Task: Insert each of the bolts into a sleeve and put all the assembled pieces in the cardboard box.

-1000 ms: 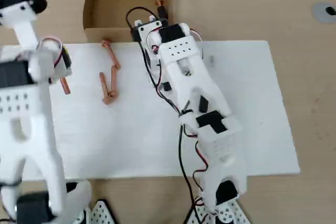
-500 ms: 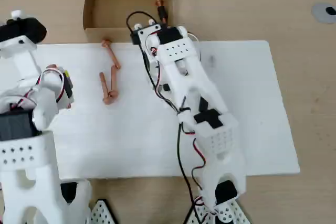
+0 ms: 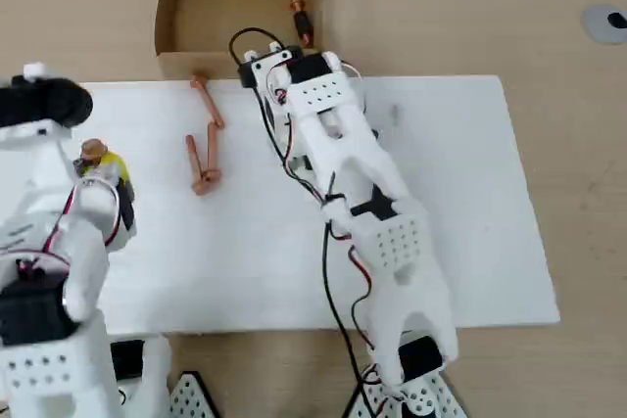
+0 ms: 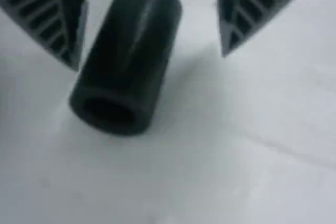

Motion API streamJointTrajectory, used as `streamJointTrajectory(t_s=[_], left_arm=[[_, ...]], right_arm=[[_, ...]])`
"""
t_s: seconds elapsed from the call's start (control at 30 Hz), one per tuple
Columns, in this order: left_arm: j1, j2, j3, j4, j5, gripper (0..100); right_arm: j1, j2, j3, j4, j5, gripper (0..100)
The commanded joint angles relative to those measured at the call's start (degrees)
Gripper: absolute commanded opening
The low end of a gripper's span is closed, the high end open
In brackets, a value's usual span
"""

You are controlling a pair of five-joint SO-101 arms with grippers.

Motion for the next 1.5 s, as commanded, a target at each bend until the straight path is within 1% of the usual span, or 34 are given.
streamJointTrajectory(t_s=[0.0, 0.13, 0.27, 0.37, 0.57, 0.73, 0.97, 1.13, 1.23, 1.47], left_arm=[[0.6, -4.2, 0.5, -1.3, -1.2, 1], [0.4, -7.2, 2.2, -1.1, -1.9, 1], [0.3, -9.6, 2.8, -0.9, -2.4, 1], [0.3, -10.9, 2.8, -0.9, -2.4, 1], [0.4, -11.5, 2.9, -0.9, -2.4, 1], [0.3, -11.6, 2.8, -0.7, -2.4, 1], [0.2, -11.6, 2.3, 0.5, -2.4, 1], [0.2, -11.6, 0.4, 3.1, -2.4, 1], [0.2, -11.6, 0.1, 2.9, -2.2, 1], [0.2, -11.6, -1.8, 3.1, -2.2, 1]], right_arm=[[-0.6, 0.4, -3.5, -0.7, 0.5, 20.0], [0.0, 1.8, -5.3, -0.7, 0.5, 11.1], [1.2, 2.6, -7.2, -0.3, 2.1, 7.4], [1.7, 2.4, -7.1, -0.2, 2.1, 1.2], [1.7, 2.3, -9.4, 3.3, 1.9, 1.1], [1.9, 2.3, -19.2, 9.1, 1.9, 1.1], [1.6, 0.7, -32.4, 9.1, 2.0, 1.1], [1.5, -4.6, -34.4, 9.1, 2.0, 1.1], [1.4, -9.8, -34.4, 9.1, 1.8, 1.1], [-4.3, -26.5, -34.0, 9.1, 1.8, 1.1]])
